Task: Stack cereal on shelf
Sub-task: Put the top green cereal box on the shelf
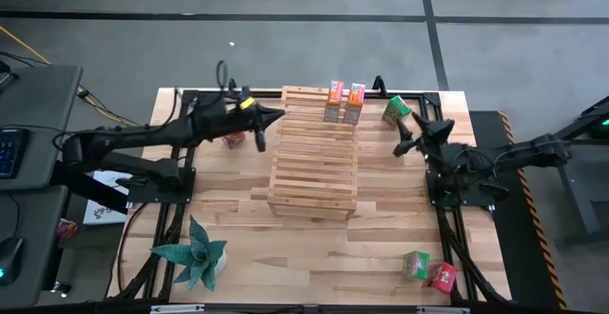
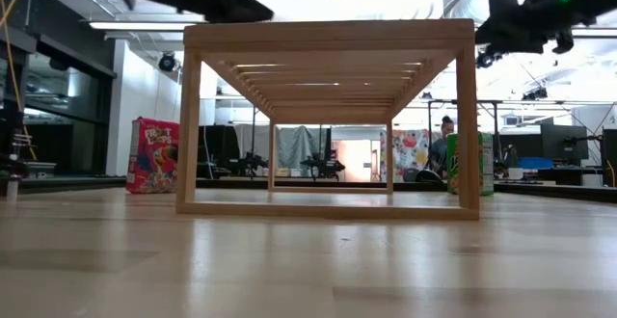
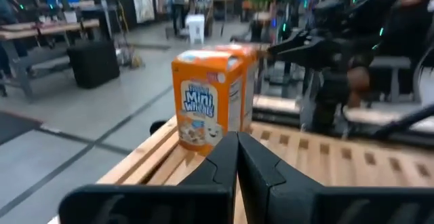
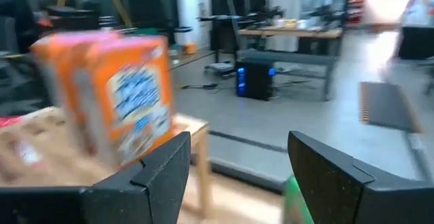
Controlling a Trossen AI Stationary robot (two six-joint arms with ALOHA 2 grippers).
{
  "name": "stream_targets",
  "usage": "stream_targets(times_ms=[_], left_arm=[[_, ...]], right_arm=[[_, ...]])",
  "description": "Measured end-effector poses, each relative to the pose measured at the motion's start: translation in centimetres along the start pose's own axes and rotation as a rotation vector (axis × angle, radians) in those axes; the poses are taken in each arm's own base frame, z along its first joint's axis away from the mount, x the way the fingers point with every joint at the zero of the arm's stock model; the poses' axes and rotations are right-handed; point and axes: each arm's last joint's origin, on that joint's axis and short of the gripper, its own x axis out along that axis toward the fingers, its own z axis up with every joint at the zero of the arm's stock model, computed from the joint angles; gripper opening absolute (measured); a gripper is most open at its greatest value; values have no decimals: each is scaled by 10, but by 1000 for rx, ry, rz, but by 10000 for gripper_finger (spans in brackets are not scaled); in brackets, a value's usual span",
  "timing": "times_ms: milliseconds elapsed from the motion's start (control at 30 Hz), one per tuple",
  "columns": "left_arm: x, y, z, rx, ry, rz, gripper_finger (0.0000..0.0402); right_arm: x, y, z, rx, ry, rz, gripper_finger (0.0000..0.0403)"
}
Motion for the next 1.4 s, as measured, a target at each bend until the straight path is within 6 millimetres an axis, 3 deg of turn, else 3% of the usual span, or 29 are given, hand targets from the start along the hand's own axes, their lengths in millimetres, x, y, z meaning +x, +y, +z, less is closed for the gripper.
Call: stream_targets(times_ms=[167,333,633,867,1133,1400], left_arm=[[-17,0,-5,-74,-72,4,1],[-19,0,-6,-100,-71,3,0],[-12,-1,-11,-99,-49,-1,1],[-12,-1,-11,-98,-49,-1,1],[-12,-1,-12,-98,-46,-1,1],[-12,-1,-12,-100,-45,-2,0]], right_arm=[[13,-16,33,-40,55,-75,240],[30,-33,40,-64,266,-139,240],[92,-46,19,-107,564,-42,243],[131,-64,3,-93,731,-25,277],[154,-63,6,-178,781,-79,308],[165,-67,-27,-212,966,-110,310]])
